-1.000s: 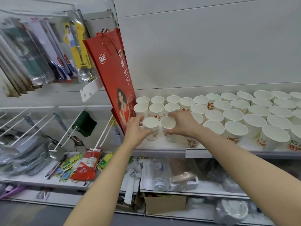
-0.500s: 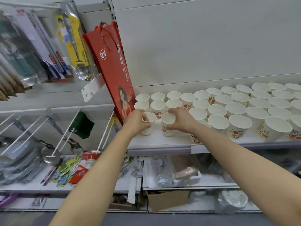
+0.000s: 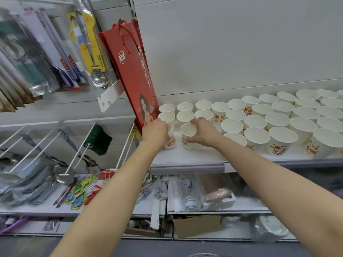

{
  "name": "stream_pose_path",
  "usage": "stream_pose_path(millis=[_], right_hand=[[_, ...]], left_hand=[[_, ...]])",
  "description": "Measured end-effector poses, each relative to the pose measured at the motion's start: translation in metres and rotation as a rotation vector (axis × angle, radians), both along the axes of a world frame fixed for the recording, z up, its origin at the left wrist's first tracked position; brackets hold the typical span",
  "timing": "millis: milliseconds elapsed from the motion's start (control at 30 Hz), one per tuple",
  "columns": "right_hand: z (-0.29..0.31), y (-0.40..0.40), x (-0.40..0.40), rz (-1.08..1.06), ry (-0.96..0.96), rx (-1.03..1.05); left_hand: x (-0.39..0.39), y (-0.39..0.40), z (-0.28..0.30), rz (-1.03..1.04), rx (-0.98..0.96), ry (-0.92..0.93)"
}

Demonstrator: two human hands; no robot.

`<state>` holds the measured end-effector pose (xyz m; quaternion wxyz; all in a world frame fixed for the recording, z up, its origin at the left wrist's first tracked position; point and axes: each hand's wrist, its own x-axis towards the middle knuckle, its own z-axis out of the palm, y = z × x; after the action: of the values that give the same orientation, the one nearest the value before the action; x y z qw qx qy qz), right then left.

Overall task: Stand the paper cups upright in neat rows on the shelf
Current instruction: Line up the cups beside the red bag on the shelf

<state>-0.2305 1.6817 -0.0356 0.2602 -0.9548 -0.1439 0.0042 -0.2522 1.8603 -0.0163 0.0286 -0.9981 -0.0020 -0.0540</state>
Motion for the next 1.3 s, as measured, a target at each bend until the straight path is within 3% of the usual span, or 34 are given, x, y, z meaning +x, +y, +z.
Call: stream_pose_path(millis=[233, 367, 467, 567, 700, 867, 1133, 1300], right_hand=[[-0.004, 0.004, 0.002, 0.005, -0.022, -0.014], [0.003, -0.002, -0.003, 0.009, -0.026, -0.008], [0.01, -0.023, -0.012, -0.01, -0.093, 0.012], [0.013, -0.056, -0.027, -0.064, -0.229, 0.047], [0.011, -0.107, -0.05, -0.187, -0.329, 0.03], [0.0, -0.152, -0.07, -0.249, -0.342, -0.003], [0.001, -0.185, -0.07, -0.197, -0.325, -0.11], [0.002, -0.196, -0.062, -0.104, -0.247, -0.338]], left_hand=[[0.0, -0.005, 0.003, -0.087, 0.161, 0.026], [-0.001, -0.002, 0.005, -0.097, 0.116, 0.039], [-0.005, -0.003, 0.004, -0.106, -0.037, -0.036], [-0.016, -0.028, 0.003, -0.204, -0.317, -0.208], [-0.031, -0.085, -0.007, -0.358, -0.61, -0.077], [-0.04, -0.145, -0.026, -0.351, -0.614, 0.08], [-0.038, -0.171, -0.031, -0.185, -0.609, 0.029], [-0.034, -0.145, -0.016, -0.091, -0.539, -0.016]])
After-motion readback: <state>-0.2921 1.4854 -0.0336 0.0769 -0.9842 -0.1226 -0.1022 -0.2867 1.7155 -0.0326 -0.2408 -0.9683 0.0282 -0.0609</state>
